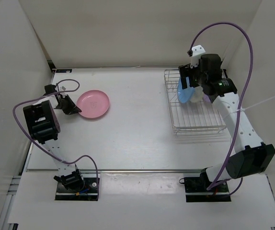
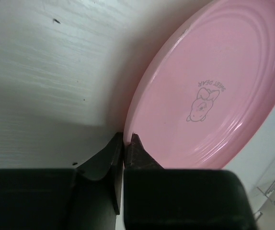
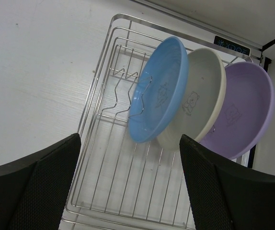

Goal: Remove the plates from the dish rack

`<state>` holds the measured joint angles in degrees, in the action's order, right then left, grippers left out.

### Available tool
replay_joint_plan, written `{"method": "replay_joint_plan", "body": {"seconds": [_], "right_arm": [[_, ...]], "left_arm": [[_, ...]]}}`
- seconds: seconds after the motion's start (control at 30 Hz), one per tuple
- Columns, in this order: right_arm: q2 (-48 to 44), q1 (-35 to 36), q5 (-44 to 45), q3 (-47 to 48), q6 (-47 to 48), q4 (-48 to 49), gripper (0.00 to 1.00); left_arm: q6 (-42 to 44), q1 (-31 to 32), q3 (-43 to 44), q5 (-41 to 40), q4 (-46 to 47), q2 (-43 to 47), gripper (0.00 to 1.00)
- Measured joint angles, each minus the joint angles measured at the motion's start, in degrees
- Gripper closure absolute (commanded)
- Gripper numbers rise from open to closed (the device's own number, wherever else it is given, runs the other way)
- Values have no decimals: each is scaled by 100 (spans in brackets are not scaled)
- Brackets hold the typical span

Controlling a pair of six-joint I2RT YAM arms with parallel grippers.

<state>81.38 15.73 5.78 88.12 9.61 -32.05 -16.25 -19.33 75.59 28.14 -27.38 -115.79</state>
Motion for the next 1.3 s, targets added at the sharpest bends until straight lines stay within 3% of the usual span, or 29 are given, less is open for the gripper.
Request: {"method": "replay_joint_plan", "body": {"seconds": [0.07,0.1,0.23,0.27,0.3,0.47,0.63,0.83,1.0,1.13,1.3], "right_arm": [[0,0,0,2,0,0,13],[0,0,-4,2,-2,0,13],[0,0,-39,2,2,0,13],[0,0,-50,2,7,0,13],[0,0,-63,2,9,0,13],[168,0,142,2,269,76,13],[763,22,925,26,715,289,14],[1832,221,2188,433,1377,522,17],[2223,374,2702,627,1646,621,20],[2302,385,2994,748,1825,831,39],[2461,387,3381,756,1921,1003,45]], "left_arm": [[-11,17,74,-90,-26,-9,76],[-4,33,133,-129,-66,-20,54],[7,79,295,-96,-90,-66,26],[-17,83,315,-22,-94,-57,9],[26,83,326,-15,-85,-46,0],[195,136,160,46,-81,245,0],[627,136,-330,4,-291,968,0],[1440,262,-767,-118,-474,2684,0],[1945,511,-1172,-354,-734,4100,0],[2140,509,-1399,-649,-933,4690,0],[2312,505,-1480,-986,-1158,5180,0]]}}
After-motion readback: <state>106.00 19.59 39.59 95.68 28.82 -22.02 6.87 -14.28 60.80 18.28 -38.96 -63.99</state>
